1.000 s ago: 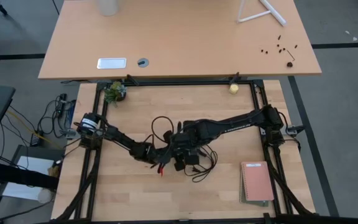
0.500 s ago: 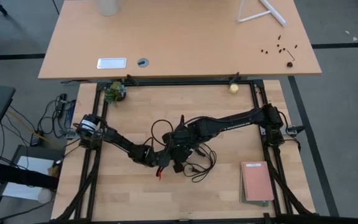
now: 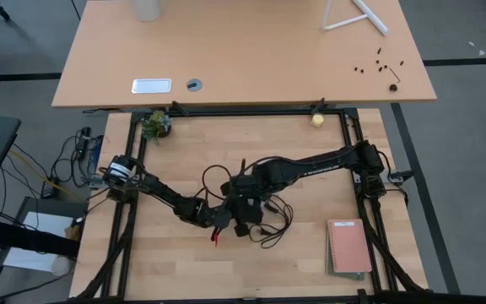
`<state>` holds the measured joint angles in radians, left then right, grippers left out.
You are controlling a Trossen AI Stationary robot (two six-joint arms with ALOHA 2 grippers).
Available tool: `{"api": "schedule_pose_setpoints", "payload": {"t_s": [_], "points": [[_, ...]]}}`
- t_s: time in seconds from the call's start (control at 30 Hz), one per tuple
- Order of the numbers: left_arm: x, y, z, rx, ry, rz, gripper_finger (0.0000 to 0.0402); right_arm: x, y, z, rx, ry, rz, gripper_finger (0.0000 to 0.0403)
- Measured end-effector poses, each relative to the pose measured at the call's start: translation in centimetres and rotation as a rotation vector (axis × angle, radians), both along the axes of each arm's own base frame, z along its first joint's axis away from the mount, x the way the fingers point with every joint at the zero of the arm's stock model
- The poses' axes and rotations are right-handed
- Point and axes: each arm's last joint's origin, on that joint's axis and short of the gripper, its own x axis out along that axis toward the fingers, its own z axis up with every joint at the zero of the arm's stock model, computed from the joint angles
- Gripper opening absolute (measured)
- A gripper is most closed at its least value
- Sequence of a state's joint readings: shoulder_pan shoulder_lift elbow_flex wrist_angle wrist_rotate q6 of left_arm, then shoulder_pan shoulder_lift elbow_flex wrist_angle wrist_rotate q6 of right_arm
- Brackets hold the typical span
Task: Screw lightbulb
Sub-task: Insert the light bulb into the lamp
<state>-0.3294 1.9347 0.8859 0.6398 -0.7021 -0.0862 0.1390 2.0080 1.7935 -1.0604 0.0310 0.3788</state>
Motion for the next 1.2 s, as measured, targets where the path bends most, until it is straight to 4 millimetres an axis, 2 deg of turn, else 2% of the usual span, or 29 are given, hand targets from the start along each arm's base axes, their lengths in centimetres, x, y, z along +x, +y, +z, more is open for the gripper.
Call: {"api": "schedule_pose_setpoints", "payload": {"t_s": [0.13, 0.23, 0.43, 0.7, 0.97, 1.2], "points": [[0.0, 0.0, 0.0, -0.013, 0.001, 0.005, 0.0195, 0.2, 0.1, 0.0, -0.003, -0.015, 0.170, 0.0382], [0.0, 0.0, 0.0, -0.014, 0.002, 0.006, 0.0195, 0.2, 0.1, 0.0, -0.040, -0.024, 0.292, 0.0397], [0.0, 0.1, -0.1, -0.014, 0.012, 0.009, 0.0195, 0.2, 0.1, 0.0, -0.138, -0.026, 0.545, 0.0383], [0.0, 0.2, -0.2, -0.017, 0.013, 0.017, 0.0195, -0.3, 0.9, -0.1, -0.373, 0.046, 0.759, 0.0385], [0.0, 0.3, -0.1, -0.035, 0.005, 0.025, 0.0195, -0.8, 2.3, -0.2, -0.398, 0.075, 0.868, 0.0380], [0.1, 0.3, -0.1, -0.035, 0.012, 0.003, 0.0195, -1.0, 2.5, -0.2, -0.405, 0.090, 0.942, 0.0379]]}}
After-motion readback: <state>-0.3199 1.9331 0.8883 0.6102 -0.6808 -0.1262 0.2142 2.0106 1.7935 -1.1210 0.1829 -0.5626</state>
